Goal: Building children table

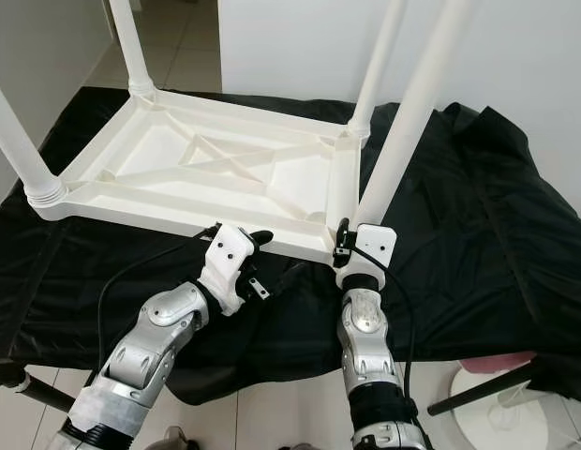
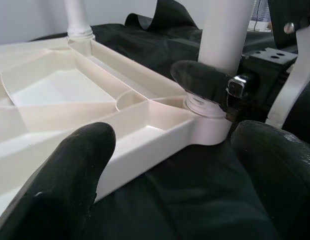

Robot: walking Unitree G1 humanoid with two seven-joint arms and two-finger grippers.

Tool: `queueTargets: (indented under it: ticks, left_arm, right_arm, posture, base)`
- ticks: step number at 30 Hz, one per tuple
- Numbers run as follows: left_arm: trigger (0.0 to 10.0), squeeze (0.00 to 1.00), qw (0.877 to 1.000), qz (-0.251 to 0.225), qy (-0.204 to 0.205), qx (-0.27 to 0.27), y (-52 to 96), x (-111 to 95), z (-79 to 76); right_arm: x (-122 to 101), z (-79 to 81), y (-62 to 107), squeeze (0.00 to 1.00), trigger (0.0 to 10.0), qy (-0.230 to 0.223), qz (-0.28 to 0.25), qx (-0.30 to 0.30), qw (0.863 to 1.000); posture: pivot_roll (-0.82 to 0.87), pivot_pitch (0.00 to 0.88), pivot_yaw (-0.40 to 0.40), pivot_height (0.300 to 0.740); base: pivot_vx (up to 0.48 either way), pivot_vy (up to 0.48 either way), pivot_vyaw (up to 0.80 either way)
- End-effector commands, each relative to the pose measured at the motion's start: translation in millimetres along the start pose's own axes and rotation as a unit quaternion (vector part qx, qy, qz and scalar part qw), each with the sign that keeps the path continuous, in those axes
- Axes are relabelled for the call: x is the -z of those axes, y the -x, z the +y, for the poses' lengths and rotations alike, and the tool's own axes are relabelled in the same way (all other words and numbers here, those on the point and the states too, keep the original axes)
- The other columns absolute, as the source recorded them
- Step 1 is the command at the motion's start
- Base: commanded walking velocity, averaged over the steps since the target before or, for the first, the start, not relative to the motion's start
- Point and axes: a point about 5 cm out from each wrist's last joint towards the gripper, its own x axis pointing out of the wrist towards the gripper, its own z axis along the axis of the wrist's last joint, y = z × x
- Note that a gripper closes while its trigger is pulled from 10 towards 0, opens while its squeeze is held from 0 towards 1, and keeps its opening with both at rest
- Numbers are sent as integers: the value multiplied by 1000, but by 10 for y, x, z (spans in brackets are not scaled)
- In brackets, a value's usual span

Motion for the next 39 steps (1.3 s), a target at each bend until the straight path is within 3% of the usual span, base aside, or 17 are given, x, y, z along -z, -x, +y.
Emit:
queueTargets:
  ticks: [1, 2, 3, 4, 18, 19, 20, 21, 27, 30, 31, 34, 38, 39]
  left_arm:
    - [10000, 0, 1000, 0, -11, 2, -3, -5, 21]
    - [10000, 0, 1000, -1, -12, -1, -8, -14, 41]
    - [10000, 0, 1000, -3, -11, -2, -12, -22, 50]
    - [10000, 0, 1000, -3, -11, -3, -14, -25, 49]
    - [10000, 0, 1000, -5, -25, -5, 7, -36, 77]
    - [10000, 0, 1000, -4, -28, -7, 10, -35, 89]
    - [10000, 0, 1000, -4, -28, -7, 10, -35, 89]
    - [10000, 0, 999, -5, -34, -9, 11, -29, 96]
    - [10000, 0, 999, -6, -50, -5, -29, -19, 101]
    - [10000, 0, 999, -6, -50, -4, -33, -21, 100]
    - [10000, 0, 998, -5, -58, -3, -21, -34, 134]
    - [10000, 0, 998, -5, -60, -3, -8, -35, 153]
    - [10000, 0, 998, 3, -65, -5, 59, -3, 217]
    - [10000, 0, 998, 13, -57, 0, 102, 35, 245]
  right_arm:
    - [22, -118, -15, 0, 10000, 19, 1, 25, 1000]
    - [33, -110, -16, 0, 10000, 14, 5, 22, 1000]
    - [41, -96, -10, 173, 10000, 9, 7, 14, 1000]
    - [45, -85, 4, 1000, 10000, -2, 6, 8, 1000]
    - [23, -136, 90, 1000, 10000, -11, -14, -27, 999]
    - [20, -148, 115, 404, 10000, -10, -16, -34, 999]
    - [20, -148, 115, 404, 10000, -10, -16, -34, 999]
    - [18, -164, 160, 0, 10000, -12, -17, -40, 999]
    - [38, -161, 354, 0, 10000, -13, -18, -50, 998]
    - [40, -158, 368, 0, 10000, -13, -19, -52, 998]
    - [58, -121, 498, 0, 10000, -17, -13, -67, 998]
    - [63, -102, 555, 0, 10000, -16, -12, -79, 997]
    - [81, -80, 643, 0, 10000, -16, 0, -125, 992]
    - [102, -37, 672, 0, 10000, -24, 12, -164, 986]
  posture:
    - [51, 128, -81, 740]
    - [48, 128, -80, 740]
    - [48, 127, -79, 740]
    - [48, 126, -81, 740]
    - [61, 99, -101, 740]
    - [60, 97, -110, 740]
    - [60, 97, -110, 740]
    - [63, 97, -113, 740]
    - [68, 92, -125, 740]
    - [68, 92, -125, 740]
    - [61, 87, -125, 740]
    - [61, 87, -125, 740]
    - [48, 88, -118, 740]
    - [38, 81, -106, 740]
  base:
    - [0, 0, 0]
    - [0, 0, 0]
    - [0, 0, 0]
    - [0, 0, 0]
    - [0, 0, 0]
    - [0, 0, 0]
    - [0, 0, 0]
    - [0, 0, 0]
    - [0, 0, 0]
    - [0, 0, 0]
    - [0, 0, 0]
    - [0, 0, 0]
    - [0, 0, 0]
    - [0, 0, 0]
